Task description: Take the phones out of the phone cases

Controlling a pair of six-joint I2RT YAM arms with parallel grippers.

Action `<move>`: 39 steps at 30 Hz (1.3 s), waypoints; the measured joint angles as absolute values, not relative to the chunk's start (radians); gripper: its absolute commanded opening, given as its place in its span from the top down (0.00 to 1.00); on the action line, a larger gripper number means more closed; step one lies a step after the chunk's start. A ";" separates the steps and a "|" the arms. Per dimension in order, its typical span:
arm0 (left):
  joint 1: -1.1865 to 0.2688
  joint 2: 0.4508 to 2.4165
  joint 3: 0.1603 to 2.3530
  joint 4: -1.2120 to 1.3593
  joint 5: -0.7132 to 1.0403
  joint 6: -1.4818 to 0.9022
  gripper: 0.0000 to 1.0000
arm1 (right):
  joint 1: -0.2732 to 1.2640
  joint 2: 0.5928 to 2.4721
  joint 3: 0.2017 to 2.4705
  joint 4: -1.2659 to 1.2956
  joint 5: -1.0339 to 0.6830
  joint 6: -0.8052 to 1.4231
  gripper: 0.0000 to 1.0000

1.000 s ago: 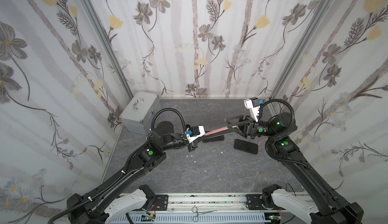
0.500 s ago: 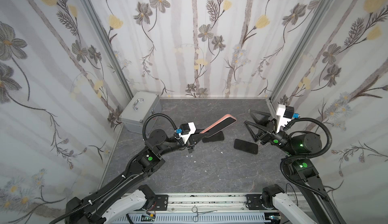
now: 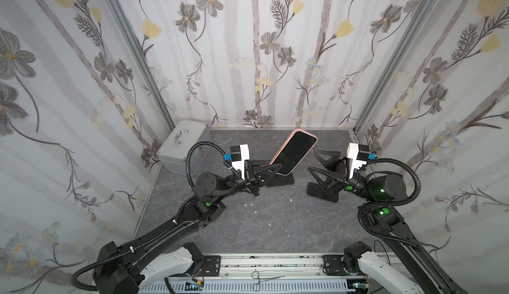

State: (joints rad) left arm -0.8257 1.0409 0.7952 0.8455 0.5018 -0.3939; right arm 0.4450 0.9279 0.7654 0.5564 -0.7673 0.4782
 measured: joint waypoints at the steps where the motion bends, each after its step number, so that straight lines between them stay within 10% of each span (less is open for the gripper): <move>1: -0.828 1.044 0.799 0.862 0.505 -0.408 1.00 | 0.458 0.944 0.768 0.567 -0.787 0.479 0.31; 39: -0.854 1.091 0.826 0.938 0.552 -0.475 1.00 | 0.604 1.092 0.907 0.482 -0.914 0.405 0.84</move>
